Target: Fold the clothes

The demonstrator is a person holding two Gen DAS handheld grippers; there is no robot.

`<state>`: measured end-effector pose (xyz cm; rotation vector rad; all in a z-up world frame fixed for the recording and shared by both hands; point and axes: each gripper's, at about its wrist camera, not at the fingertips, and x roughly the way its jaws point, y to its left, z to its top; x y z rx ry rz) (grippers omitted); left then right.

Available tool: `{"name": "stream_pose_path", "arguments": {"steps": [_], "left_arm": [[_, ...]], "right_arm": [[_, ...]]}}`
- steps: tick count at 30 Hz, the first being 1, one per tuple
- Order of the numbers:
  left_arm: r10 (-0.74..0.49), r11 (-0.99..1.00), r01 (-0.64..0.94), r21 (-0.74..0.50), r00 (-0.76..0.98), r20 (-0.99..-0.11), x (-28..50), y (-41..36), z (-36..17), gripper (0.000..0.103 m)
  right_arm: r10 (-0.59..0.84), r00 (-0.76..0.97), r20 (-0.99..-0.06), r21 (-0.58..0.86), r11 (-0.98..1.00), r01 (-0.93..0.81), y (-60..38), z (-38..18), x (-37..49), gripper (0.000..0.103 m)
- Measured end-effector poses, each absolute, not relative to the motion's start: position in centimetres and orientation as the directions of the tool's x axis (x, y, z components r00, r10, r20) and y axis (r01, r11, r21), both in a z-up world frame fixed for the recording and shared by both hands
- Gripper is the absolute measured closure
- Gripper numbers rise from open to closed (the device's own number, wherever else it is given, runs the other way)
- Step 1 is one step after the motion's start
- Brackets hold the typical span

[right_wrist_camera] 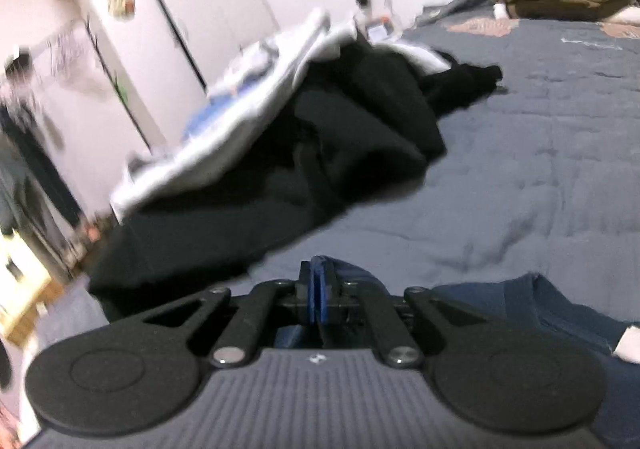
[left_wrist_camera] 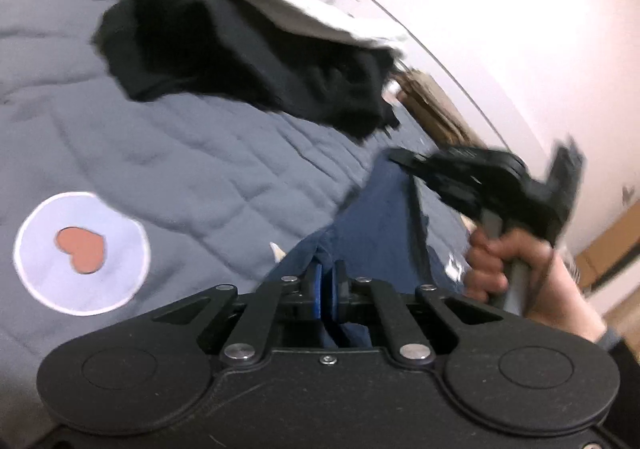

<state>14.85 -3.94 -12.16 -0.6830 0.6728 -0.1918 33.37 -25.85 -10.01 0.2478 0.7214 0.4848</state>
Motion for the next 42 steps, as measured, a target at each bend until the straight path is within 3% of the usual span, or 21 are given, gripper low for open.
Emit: {"name": "stream_pose_path", "arguments": {"steps": [3, 6, 11, 13, 19, 21, 22, 24, 25, 26, 31, 33, 35, 38, 42], "left_arm": [[-0.408, 0.729, -0.132, -0.671, 0.704, -0.581, 15.8, -3.5, -14.3, 0.096], [-0.418, 0.733, -0.12, -0.67, 0.698, -0.582, 16.0, -3.3, -14.2, 0.096], [-0.438, 0.724, -0.086, -0.684, 0.709, -0.553, 15.5, -3.7, -13.1, 0.06], [-0.456, 0.727, -0.063, -0.684, 0.7, -0.549, 15.5, -4.1, -12.8, 0.057], [-0.469, 0.709, -0.069, -0.702, 0.697, -0.542, 15.9, -4.5, -13.6, 0.059], [-0.464, 0.707, -0.076, -0.703, 0.7, -0.543, 15.9, -4.4, -13.7, 0.063], [-0.459, 0.708, -0.082, -0.702, 0.701, -0.545, 15.9, -4.4, -13.8, 0.071], [-0.451, 0.708, -0.093, -0.7, 0.704, -0.549, 16.0, -4.3, -13.9, 0.084], [-0.443, 0.71, -0.1, -0.697, 0.705, -0.553, 16.0, -4.2, -14.0, 0.095], [-0.434, 0.714, -0.107, -0.692, 0.707, -0.558, 16.0, -4.0, -14.1, 0.099], [-0.424, 0.709, -0.114, -0.695, 0.718, -0.551, 15.6, -3.7, -13.8, 0.1], [-0.435, 0.713, -0.101, -0.694, 0.712, -0.551, 15.6, -4.0, -13.5, 0.1], [-0.446, 0.715, -0.088, -0.693, 0.706, -0.55, 15.6, -4.3, -13.3, 0.1], [-0.429, 0.732, -0.12, -0.671, 0.684, -0.59, 15.9, -4.3, -13.9, 0.098], [-0.427, 0.718, -0.142, -0.681, 0.683, -0.593, 16.2, -3.9, -14.1, 0.097]], "right_arm": [[0.427, 0.596, -0.68, 0.302, 0.904, -0.303, -25.2, -11.9, 34.7, 0.096], [0.453, 0.616, -0.644, 0.338, 0.891, -0.302, -26.1, -11.1, 34.0, 0.092], [0.417, 0.692, -0.59, 0.298, 0.908, -0.293, -29.0, -8.3, 30.4, 0.064], [0.409, 0.7, -0.585, 0.307, 0.911, -0.276, -30.7, -8.0, 28.8, 0.061], [0.32, 0.69, -0.649, 0.278, 0.944, -0.177, -35.0, -11.1, 24.8, 0.058], [0.319, 0.671, -0.67, 0.309, 0.941, -0.139, -35.6, -12.3, 24.6, 0.058], [0.335, 0.657, -0.676, 0.335, 0.933, -0.132, -35.8, -12.8, 24.7, 0.06], [0.349, 0.647, -0.678, 0.347, 0.928, -0.136, -35.2, -12.9, 24.7, 0.072], [0.356, 0.642, -0.679, 0.353, 0.925, -0.139, -34.9, -13.0, 24.6, 0.098], [0.362, 0.637, -0.68, 0.359, 0.922, -0.141, -34.6, -13.0, 24.6, 0.099], [0.363, 0.776, -0.516, 0.488, 0.869, -0.082, -37.4, -9.7, 22.7, 0.099], [0.346, 0.749, -0.564, 0.45, 0.89, -0.072, -37.7, -9.9, 23.3, 0.099], [0.278, 0.673, -0.685, 0.305, 0.949, -0.082, -36.7, -11.0, 24.3, 0.098], [0.25, 0.611, -0.751, 0.231, 0.967, -0.112, -36.2, -11.9, 24.9, 0.095], [0.242, 0.725, -0.645, 0.209, 0.968, -0.137, -35.4, -9.1, 24.9, 0.088]]}}
